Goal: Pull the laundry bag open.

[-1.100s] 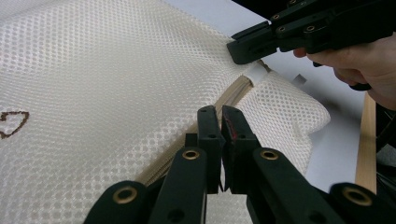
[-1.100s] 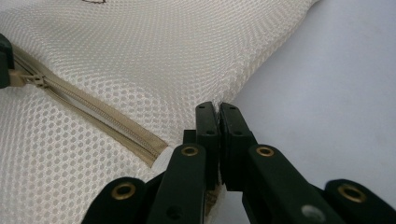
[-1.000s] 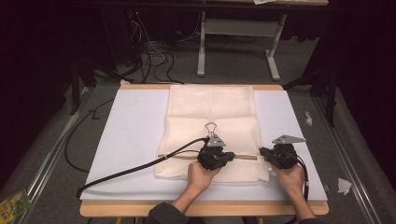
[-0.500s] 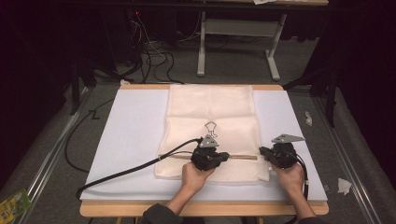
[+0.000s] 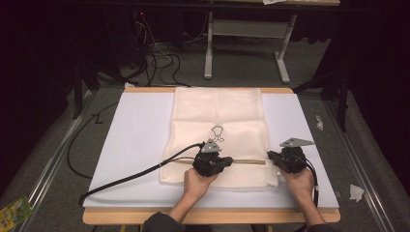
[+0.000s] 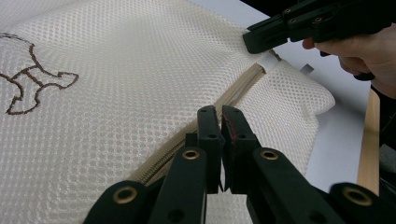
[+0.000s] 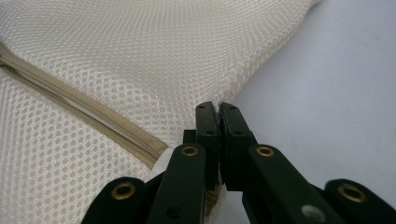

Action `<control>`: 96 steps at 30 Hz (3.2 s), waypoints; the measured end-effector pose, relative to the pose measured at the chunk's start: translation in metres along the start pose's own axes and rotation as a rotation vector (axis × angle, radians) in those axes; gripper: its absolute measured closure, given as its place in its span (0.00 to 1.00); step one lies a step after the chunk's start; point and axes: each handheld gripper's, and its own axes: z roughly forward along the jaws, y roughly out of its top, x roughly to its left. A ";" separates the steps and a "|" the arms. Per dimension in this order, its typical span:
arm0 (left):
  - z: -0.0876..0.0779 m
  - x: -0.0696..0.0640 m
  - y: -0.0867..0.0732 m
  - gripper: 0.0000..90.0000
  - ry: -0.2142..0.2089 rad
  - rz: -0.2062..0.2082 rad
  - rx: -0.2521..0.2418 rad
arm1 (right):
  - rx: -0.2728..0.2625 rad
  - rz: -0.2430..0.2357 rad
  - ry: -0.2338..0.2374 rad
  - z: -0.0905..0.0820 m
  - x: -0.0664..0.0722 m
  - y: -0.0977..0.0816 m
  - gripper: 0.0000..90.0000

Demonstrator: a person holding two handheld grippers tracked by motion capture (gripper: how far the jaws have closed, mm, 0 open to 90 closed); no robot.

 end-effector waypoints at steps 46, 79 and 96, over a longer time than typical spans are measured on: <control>-0.023 0.011 -0.009 0.97 0.032 -0.017 -0.022 | 0.006 0.004 -0.005 0.007 0.000 0.003 0.99; -0.049 0.023 -0.018 0.97 0.047 -0.039 -0.058 | 0.008 -0.011 0.003 0.009 0.007 0.009 0.99; -0.062 0.031 -0.022 0.97 0.060 -0.062 -0.069 | 0.004 -0.010 0.002 0.010 0.007 0.011 0.99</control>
